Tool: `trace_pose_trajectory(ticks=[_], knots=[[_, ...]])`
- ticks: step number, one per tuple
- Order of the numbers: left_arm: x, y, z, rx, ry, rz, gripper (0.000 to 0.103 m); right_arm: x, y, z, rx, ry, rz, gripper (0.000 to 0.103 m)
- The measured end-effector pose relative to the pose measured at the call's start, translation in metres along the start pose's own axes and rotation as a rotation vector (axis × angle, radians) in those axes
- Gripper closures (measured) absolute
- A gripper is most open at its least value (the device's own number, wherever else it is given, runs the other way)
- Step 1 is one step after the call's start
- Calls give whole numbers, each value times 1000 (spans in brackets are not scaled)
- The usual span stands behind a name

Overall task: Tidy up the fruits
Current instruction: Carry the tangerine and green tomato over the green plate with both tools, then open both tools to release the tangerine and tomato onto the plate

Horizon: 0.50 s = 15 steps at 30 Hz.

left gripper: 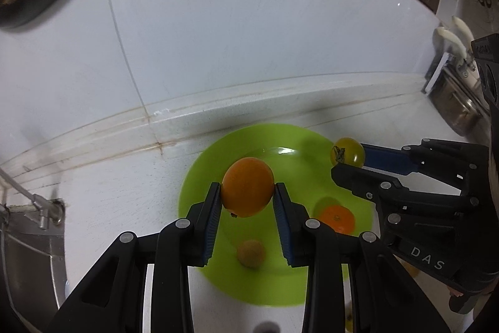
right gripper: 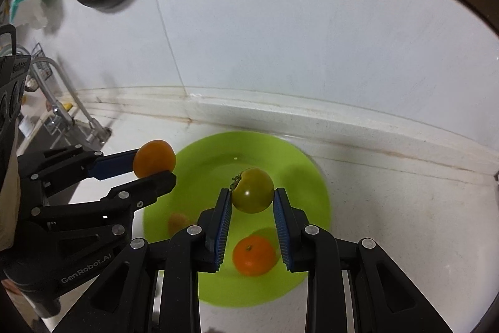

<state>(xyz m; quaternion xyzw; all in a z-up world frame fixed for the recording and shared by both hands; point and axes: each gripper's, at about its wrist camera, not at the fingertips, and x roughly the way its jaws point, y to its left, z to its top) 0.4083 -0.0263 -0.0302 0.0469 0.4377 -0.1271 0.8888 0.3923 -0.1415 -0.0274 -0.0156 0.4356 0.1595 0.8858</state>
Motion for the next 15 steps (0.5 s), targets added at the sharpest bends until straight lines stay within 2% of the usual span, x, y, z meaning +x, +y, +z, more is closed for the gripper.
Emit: trace_pose_trajectory(ticks=[7,15], knots=[[34,7,9,-11,56,-4,70,37,-14,3,16,81,7,74],[66,13,11,-26,121,-24,70,66,-21,6,32,130,12,74]])
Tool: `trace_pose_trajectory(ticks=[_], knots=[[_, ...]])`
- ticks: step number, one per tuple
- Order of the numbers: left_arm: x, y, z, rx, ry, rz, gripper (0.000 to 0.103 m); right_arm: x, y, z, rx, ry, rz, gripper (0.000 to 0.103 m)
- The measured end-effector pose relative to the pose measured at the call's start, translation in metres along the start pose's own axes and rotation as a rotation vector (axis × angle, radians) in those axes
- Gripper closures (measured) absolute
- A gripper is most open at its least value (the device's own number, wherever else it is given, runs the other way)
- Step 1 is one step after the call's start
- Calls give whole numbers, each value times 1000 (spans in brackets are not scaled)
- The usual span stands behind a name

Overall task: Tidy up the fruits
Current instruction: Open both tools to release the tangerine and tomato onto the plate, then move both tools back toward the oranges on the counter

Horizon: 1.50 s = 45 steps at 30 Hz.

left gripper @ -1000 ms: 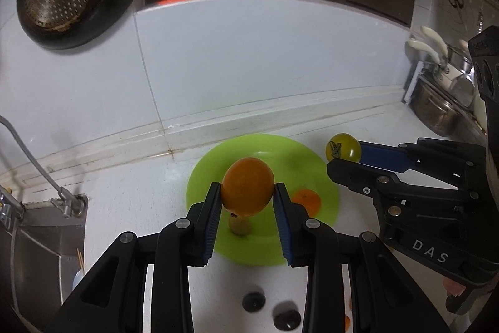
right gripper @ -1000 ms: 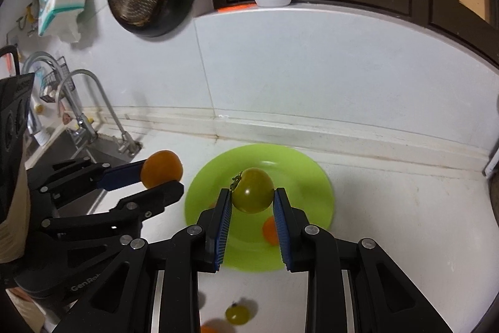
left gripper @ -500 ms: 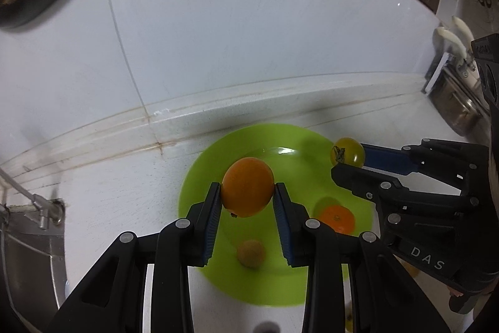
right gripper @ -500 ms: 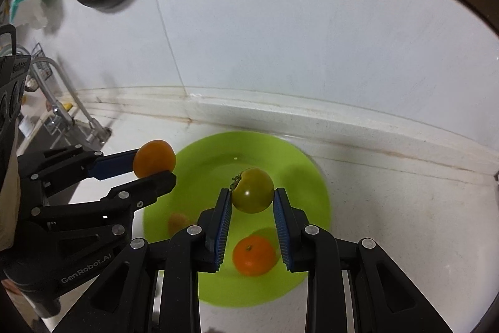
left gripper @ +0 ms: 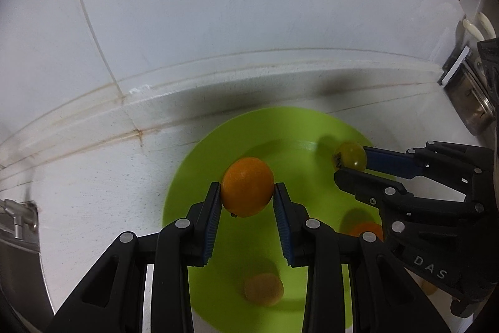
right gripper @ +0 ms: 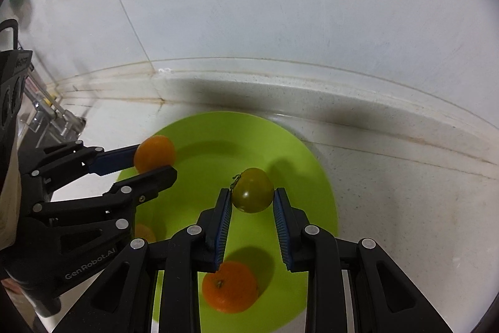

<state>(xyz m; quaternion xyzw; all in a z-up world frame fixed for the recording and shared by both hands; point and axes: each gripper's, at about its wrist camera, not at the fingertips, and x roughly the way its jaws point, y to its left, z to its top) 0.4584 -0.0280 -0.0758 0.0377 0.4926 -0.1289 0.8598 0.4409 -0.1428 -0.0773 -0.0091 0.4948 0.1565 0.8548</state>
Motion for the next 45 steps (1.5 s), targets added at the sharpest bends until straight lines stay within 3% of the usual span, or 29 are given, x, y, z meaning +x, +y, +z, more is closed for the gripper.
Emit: trace_pose_trajectory(ticks=[5,10,23,33,40,45], knots=[[6,1,0,4,5,8,70,7,0,1,-6,3,-1,74],[-3,1,0,11,-11,23,60,5,-2,1,3,-6,2,74],[-79,-11,-20,23,-143,71,45,-56,7,-15,-14,-120,-21,73],[-146,-26,-63,45,-275,56,34,-125,26,-46,-34,-254,-36,60],[-178,-46,-94,85,-342,75,23,-160,38,-80,-49,-295,-2,55],[-192,-56,-116,78,-360,77,21,-178,44,-102,-65,-322,-15,55]])
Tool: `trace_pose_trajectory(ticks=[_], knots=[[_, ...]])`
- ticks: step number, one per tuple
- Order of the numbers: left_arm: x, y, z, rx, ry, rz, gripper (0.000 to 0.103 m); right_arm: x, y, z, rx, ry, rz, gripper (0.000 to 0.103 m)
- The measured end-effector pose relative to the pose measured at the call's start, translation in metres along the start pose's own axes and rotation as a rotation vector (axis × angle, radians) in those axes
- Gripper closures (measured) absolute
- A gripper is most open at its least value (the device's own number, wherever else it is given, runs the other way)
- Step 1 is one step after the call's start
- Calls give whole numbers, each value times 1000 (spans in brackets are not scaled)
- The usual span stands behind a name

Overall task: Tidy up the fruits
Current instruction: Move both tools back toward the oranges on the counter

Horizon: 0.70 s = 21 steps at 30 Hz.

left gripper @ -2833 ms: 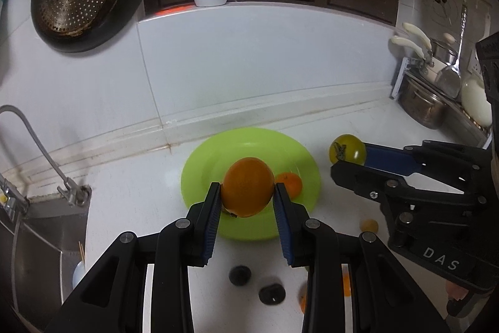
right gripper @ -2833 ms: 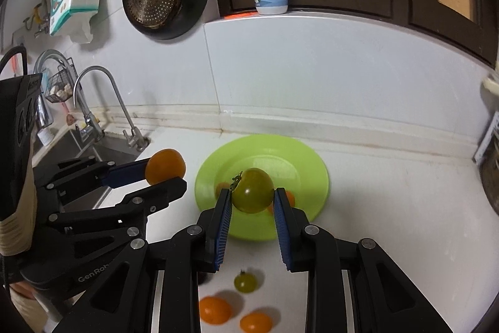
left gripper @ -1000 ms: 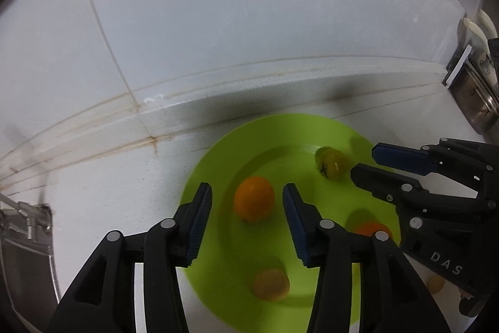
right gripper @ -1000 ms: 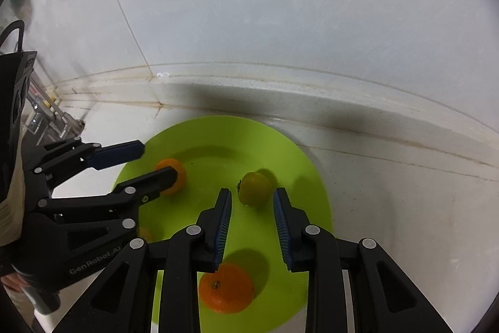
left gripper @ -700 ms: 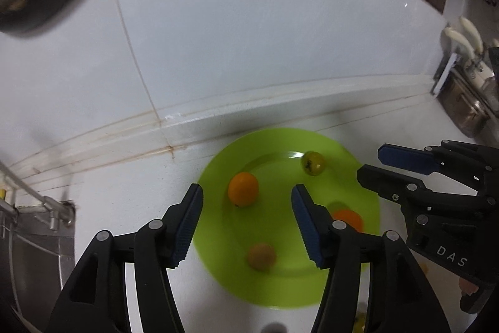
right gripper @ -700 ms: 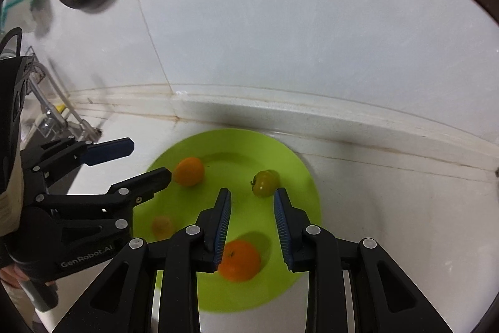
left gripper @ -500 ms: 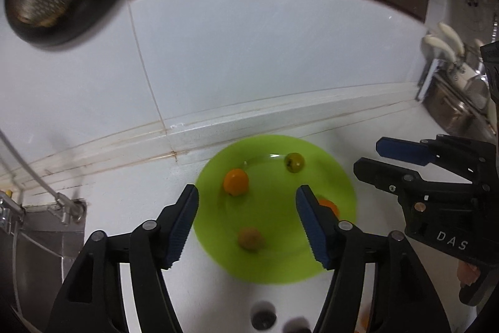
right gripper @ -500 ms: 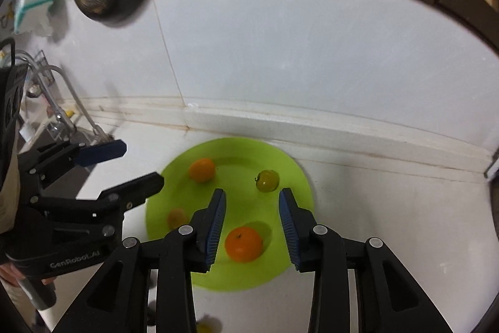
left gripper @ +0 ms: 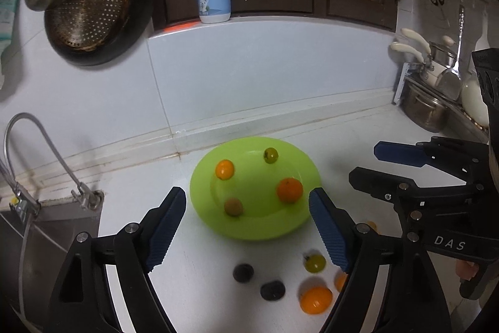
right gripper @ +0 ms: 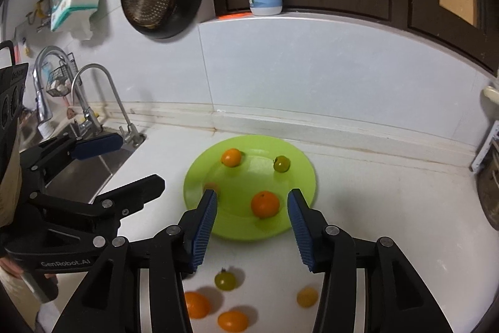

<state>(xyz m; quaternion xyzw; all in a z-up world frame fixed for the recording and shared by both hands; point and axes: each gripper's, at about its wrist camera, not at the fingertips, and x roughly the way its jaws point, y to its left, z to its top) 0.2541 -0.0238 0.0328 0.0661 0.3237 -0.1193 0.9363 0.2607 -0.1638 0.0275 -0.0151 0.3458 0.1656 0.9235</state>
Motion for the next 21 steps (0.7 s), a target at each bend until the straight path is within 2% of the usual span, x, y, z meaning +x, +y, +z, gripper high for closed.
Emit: trace_pose_trajectory(ticks=[10,16,21], knots=[[-25,-18,-34,16,14,-1,20,-32,9,-32,-49,-20,-32,55],[-33,-27,-54,43,27,3,20,-44,18,-51,-128,-14,-70,55],[-37,-33,-67,45,29,-9,20,-49,22,-64,-162,8,-56,55]])
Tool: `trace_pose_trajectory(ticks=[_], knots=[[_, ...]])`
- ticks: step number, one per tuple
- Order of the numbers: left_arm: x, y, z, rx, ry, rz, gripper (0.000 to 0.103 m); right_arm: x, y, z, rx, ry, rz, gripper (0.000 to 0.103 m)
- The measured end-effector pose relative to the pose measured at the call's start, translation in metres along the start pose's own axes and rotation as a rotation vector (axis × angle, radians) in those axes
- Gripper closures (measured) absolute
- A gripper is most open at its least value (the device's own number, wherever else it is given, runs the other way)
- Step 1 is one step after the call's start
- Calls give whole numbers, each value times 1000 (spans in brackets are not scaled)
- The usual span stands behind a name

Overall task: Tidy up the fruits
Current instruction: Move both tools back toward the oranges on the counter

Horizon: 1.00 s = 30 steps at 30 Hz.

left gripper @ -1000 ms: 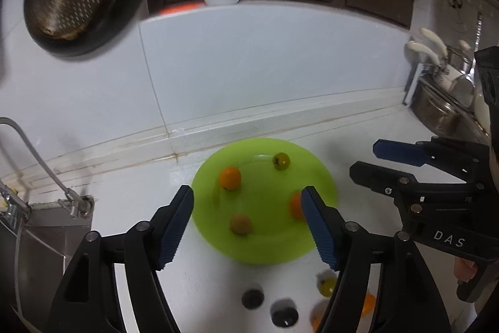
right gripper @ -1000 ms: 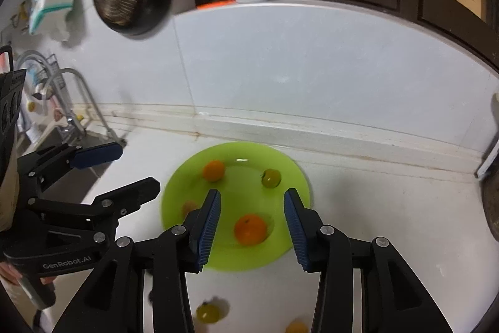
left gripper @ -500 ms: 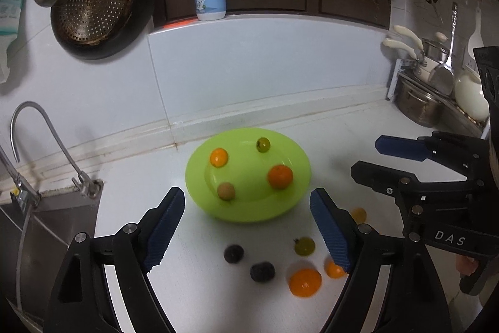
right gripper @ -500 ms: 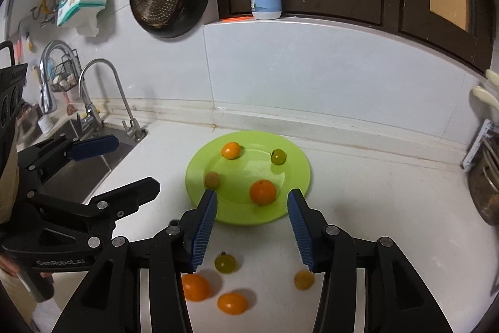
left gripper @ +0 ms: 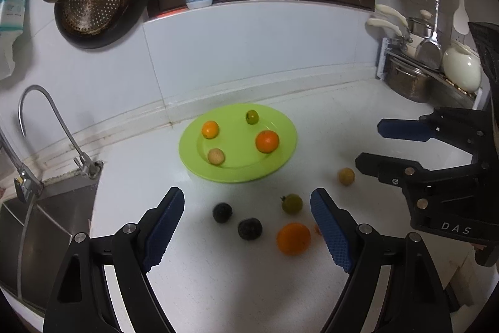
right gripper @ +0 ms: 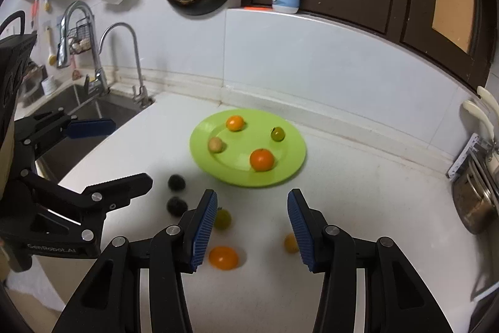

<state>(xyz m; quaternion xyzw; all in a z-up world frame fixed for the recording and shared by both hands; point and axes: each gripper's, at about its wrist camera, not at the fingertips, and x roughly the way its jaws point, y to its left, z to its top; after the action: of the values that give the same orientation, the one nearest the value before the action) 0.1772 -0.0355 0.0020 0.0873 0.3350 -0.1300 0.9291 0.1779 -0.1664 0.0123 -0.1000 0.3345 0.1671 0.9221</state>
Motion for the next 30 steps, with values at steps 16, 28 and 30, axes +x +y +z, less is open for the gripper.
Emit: trace_pose_trajectory(ticks=[16,28,30], knots=[[39,-21,-39,106,114,-120,20,29,13,-46,-104,168,70,55],[67,-32,-52,191,161,-189,36,67,12,-61,-123,267,145,55],[71,-32,-53,194,168,-205,36,72,15,-64,-143,274,145,55]])
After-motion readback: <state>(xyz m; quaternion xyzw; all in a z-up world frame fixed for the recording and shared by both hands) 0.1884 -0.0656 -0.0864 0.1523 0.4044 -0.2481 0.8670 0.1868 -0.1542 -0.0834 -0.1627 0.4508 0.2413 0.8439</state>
